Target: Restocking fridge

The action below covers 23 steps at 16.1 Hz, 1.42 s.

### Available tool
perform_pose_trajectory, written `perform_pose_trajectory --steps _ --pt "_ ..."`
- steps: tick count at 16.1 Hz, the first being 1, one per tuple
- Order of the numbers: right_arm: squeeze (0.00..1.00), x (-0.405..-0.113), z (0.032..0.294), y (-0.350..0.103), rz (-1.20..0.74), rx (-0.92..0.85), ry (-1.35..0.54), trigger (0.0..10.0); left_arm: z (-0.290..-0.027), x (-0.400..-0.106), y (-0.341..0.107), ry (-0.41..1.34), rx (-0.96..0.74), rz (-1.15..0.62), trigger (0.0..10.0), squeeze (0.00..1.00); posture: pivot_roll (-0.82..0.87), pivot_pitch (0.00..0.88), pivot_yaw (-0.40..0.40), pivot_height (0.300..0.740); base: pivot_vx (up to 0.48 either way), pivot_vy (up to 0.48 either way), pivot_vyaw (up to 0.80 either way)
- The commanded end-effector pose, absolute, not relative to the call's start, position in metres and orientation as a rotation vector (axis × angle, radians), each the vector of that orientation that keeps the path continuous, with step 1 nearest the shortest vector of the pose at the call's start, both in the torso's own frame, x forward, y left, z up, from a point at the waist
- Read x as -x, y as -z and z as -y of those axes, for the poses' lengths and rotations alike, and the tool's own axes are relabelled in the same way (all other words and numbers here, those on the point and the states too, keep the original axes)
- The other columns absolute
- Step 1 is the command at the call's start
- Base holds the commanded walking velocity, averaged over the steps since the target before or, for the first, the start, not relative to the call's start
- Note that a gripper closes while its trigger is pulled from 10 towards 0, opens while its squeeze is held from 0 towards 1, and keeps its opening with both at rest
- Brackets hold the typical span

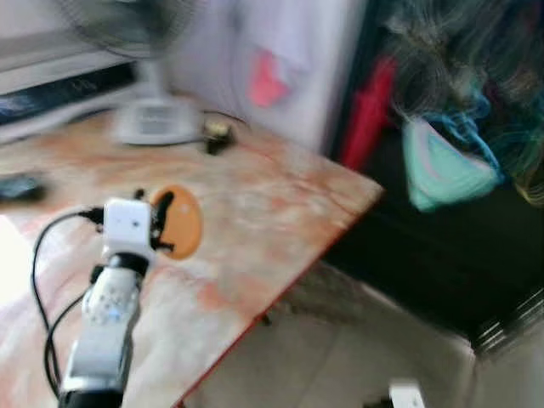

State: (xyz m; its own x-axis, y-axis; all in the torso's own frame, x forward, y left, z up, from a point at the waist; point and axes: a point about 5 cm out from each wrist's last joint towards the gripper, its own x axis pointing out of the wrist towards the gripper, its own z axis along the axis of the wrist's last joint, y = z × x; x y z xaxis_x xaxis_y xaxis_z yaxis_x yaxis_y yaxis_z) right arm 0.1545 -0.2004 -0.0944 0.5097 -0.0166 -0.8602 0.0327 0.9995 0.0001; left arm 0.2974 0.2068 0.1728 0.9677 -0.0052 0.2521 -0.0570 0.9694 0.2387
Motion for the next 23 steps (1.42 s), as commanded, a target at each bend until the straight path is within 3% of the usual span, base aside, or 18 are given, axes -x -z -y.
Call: perform_pose_trajectory --steps 1,23 --pt "0.0 -0.1481 0.2041 0.0963 -1.052 -0.012 0.038 10.0 -0.1941 -0.3003 -0.1795 0.018 -0.248 0.291 10.0 0.0 0.07 0.0 -0.007 0.74 0.0 0.0 -0.8" --pt "0.0 -0.1485 0.2039 0.0963 -1.055 -0.014 0.041 10.0 -0.1877 -0.3009 -0.1768 0.052 -0.236 0.293 10.0 0.0 0.07 0.0 -0.009 0.74 0.0 0.0 -0.8"
